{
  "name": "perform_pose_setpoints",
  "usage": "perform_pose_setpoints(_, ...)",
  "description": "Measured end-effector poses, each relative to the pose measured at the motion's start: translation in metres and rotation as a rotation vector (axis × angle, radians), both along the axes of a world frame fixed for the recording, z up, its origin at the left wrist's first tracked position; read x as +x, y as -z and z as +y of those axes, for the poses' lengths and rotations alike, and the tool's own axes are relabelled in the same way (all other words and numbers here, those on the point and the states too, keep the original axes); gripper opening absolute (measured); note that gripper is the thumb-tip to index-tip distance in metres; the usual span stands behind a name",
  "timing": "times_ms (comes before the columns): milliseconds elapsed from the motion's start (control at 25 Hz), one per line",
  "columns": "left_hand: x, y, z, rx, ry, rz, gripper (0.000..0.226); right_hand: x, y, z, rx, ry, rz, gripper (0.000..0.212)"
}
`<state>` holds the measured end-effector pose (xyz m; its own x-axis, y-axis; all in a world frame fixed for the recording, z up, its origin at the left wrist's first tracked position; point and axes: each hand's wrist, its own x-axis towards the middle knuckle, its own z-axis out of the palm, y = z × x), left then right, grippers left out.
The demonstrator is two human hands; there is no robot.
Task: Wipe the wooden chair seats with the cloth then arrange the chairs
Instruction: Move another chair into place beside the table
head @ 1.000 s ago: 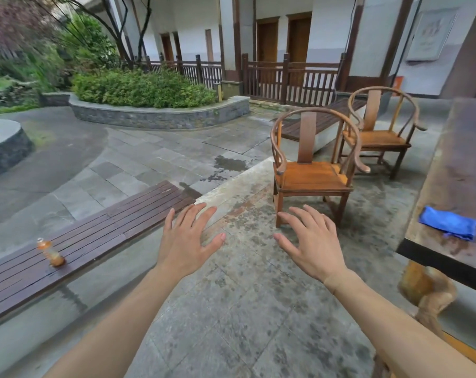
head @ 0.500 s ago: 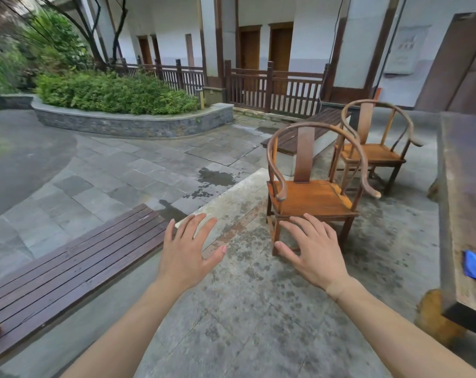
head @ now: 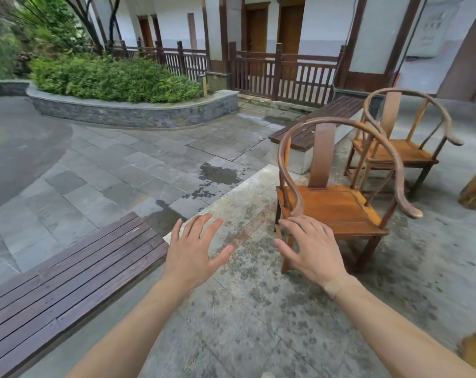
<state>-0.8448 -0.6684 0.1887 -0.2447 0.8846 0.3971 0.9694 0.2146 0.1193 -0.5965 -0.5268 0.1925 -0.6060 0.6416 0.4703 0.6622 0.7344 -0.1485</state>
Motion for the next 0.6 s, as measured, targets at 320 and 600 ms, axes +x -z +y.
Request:
perform_pose_setpoints(320,-0.082,-0.013,0.165,-0.081,-0.122,0.019,0.076,-0.104,-0.004,0.181,-0.047,-0.097,-0.038,0.058)
perform_pose_setpoints(600,-0.180,0.007,0.279,-0.075,-0.160,0.020,0.070,-0.213,0.010,0.298,-0.053,-0.124,-0.074,0.058)
